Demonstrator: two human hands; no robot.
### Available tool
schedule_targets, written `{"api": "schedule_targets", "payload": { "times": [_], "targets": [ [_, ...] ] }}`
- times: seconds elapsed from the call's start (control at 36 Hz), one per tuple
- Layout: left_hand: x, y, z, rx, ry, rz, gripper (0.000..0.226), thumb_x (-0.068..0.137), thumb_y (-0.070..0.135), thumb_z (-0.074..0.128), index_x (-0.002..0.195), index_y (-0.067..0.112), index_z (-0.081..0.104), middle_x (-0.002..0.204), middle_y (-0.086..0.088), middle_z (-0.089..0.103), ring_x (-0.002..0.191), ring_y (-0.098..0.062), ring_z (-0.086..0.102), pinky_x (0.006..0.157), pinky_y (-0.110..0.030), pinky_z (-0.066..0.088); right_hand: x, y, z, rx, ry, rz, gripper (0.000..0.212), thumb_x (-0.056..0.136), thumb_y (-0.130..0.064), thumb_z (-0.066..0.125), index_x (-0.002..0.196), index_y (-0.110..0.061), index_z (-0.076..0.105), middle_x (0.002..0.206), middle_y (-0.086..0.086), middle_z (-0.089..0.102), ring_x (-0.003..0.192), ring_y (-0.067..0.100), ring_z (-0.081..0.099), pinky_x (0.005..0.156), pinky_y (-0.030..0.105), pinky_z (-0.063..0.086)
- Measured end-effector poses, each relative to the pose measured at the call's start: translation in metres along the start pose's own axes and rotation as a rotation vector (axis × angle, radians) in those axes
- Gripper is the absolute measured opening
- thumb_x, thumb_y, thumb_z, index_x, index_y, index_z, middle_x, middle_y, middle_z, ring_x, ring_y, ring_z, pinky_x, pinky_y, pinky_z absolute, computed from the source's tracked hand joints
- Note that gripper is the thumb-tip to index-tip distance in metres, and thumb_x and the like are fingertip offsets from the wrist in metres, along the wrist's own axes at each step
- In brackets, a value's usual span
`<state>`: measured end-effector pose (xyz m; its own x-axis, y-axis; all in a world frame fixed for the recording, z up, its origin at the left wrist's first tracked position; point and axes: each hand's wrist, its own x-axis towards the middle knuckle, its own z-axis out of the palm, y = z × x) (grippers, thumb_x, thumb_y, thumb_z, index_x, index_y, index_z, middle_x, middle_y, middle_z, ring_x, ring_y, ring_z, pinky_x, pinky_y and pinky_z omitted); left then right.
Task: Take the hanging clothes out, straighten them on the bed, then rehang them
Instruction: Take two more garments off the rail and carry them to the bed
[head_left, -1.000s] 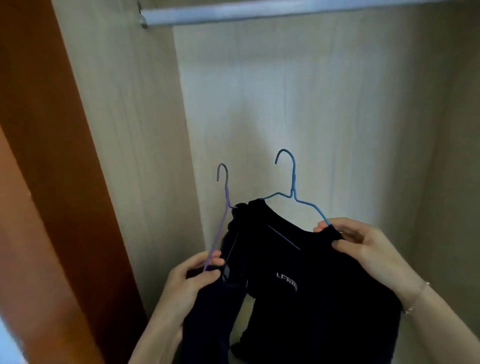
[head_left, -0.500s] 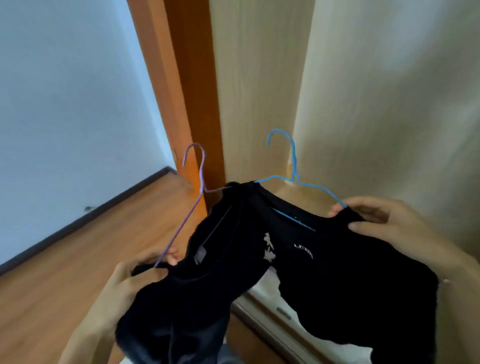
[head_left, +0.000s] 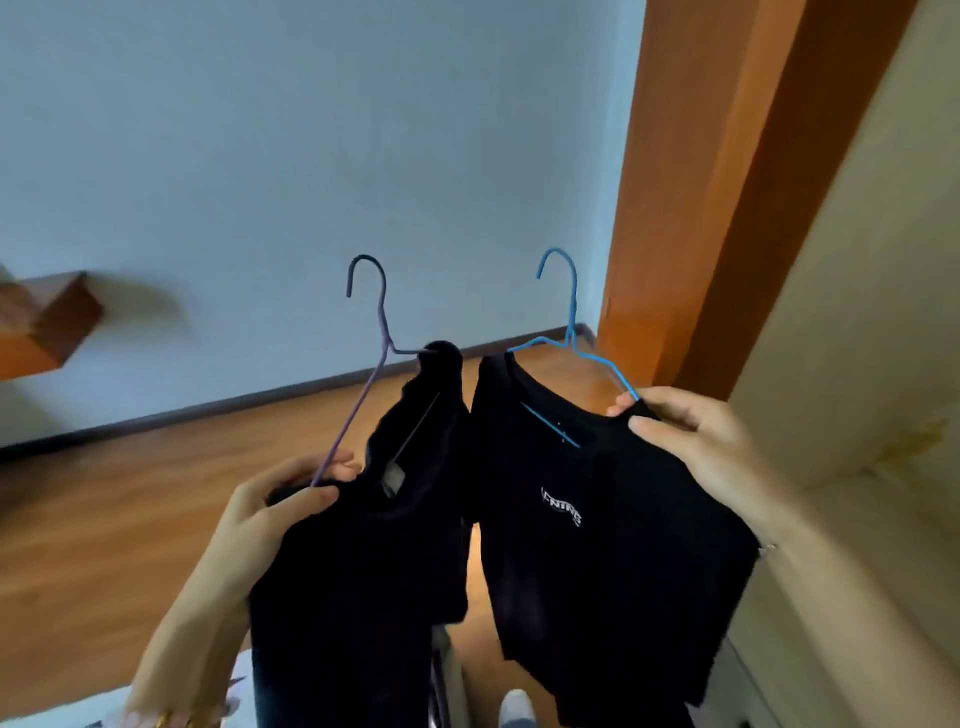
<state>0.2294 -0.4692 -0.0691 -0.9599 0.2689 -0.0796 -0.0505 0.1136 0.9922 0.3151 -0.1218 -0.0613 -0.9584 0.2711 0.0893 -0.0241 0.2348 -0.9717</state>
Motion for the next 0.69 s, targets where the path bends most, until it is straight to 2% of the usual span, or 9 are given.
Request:
{"api": "schedule_targets", "payload": {
  "times": [0.03,0.08,0.22,0.31,0.42,0.5,0.58,0.64,0.69],
  "targets": [
    [0.006,0.002,-0.003,-0.017,0.0,0.019,0.031,0.087,-0.011,0.055,0.097,0.011,0.074,0.086,-0.006,0.077,0.074,-0.017,0.074,0.061,-0.019,0.059,0.012,-0.005,0.004,0.006,0.005,-0.024,0.028,0.087,-0.003,0.058,0.088,-0.026,0.073,0.099,-0.009,0.073,0.096,0.005,0.066,0.089,0.019,0.048],
    [0.017,0.011,-0.007,-0.027,0.1,0.055,0.034,0.087,-0.013,0.054,0.089,0.014,0.076,0.081,-0.006,0.076,0.067,-0.015,0.072,0.057,-0.016,0.057,0.036,-0.015,0.01,0.031,0.007,-0.074,0.026,0.087,-0.002,0.057,0.091,-0.023,0.072,0.099,-0.01,0.073,0.095,0.002,0.066,0.083,0.011,0.05],
    [0.068,0.018,-0.019,-0.068,0.212,0.11,0.038,0.086,-0.012,0.057,0.073,0.019,0.075,0.075,0.002,0.074,0.064,-0.012,0.071,0.055,-0.016,0.056,0.108,-0.022,0.019,0.006,-0.002,-0.147,0.025,0.088,-0.001,0.056,0.096,-0.02,0.071,0.094,-0.011,0.073,0.089,-0.004,0.065,0.069,0.003,0.047],
    [0.11,0.008,-0.025,-0.091,0.306,0.099,0.035,0.086,-0.01,0.059,0.069,0.018,0.072,0.085,0.003,0.074,0.072,-0.013,0.07,0.058,-0.015,0.055,0.161,-0.012,0.028,0.019,-0.026,-0.126,0.026,0.089,-0.001,0.055,0.095,-0.021,0.071,0.092,-0.01,0.073,0.085,-0.004,0.066,0.065,0.004,0.048],
    [0.172,-0.003,-0.03,-0.102,0.42,0.044,0.021,0.085,-0.009,0.063,0.075,0.008,0.067,0.079,0.003,0.072,0.073,-0.017,0.065,0.065,-0.025,0.053,0.236,0.004,0.05,-0.032,-0.092,-0.093,0.025,0.088,-0.002,0.057,0.093,-0.021,0.071,0.096,-0.012,0.073,0.09,-0.001,0.066,0.073,0.008,0.051],
    [0.213,-0.003,-0.04,-0.073,0.487,0.004,0.012,0.082,-0.005,0.07,0.078,0.006,0.069,0.076,0.0,0.072,0.077,-0.023,0.066,0.076,-0.036,0.052,0.29,0.015,0.066,-0.09,-0.156,-0.07,0.025,0.089,-0.006,0.057,0.094,-0.025,0.072,0.101,-0.013,0.071,0.099,0.003,0.065,0.088,0.021,0.052],
    [0.247,-0.004,-0.051,-0.068,0.514,-0.012,0.01,0.079,-0.003,0.073,0.077,0.007,0.07,0.075,-0.003,0.07,0.076,-0.022,0.065,0.075,-0.036,0.049,0.346,0.022,0.084,-0.15,-0.202,-0.061,0.022,0.09,-0.015,0.057,0.099,-0.029,0.071,0.105,-0.015,0.07,0.105,0.005,0.062,0.096,0.03,0.046],
    [0.264,-0.006,-0.058,-0.071,0.548,-0.041,0.011,0.08,-0.003,0.072,0.078,0.008,0.071,0.076,-0.004,0.071,0.077,-0.021,0.066,0.075,-0.035,0.049,0.38,0.021,0.102,-0.113,-0.215,-0.048,0.021,0.089,-0.012,0.057,0.096,-0.026,0.072,0.103,-0.014,0.07,0.102,0.003,0.063,0.094,0.02,0.047],
    [0.275,-0.009,-0.066,-0.082,0.59,-0.075,0.016,0.082,-0.006,0.069,0.079,0.01,0.074,0.083,-0.004,0.075,0.079,-0.017,0.069,0.077,-0.032,0.052,0.411,0.017,0.123,-0.101,-0.253,-0.055,0.021,0.089,-0.006,0.057,0.093,-0.02,0.071,0.1,-0.015,0.07,0.095,-0.004,0.063,0.081,0.002,0.044]
  ]
}}
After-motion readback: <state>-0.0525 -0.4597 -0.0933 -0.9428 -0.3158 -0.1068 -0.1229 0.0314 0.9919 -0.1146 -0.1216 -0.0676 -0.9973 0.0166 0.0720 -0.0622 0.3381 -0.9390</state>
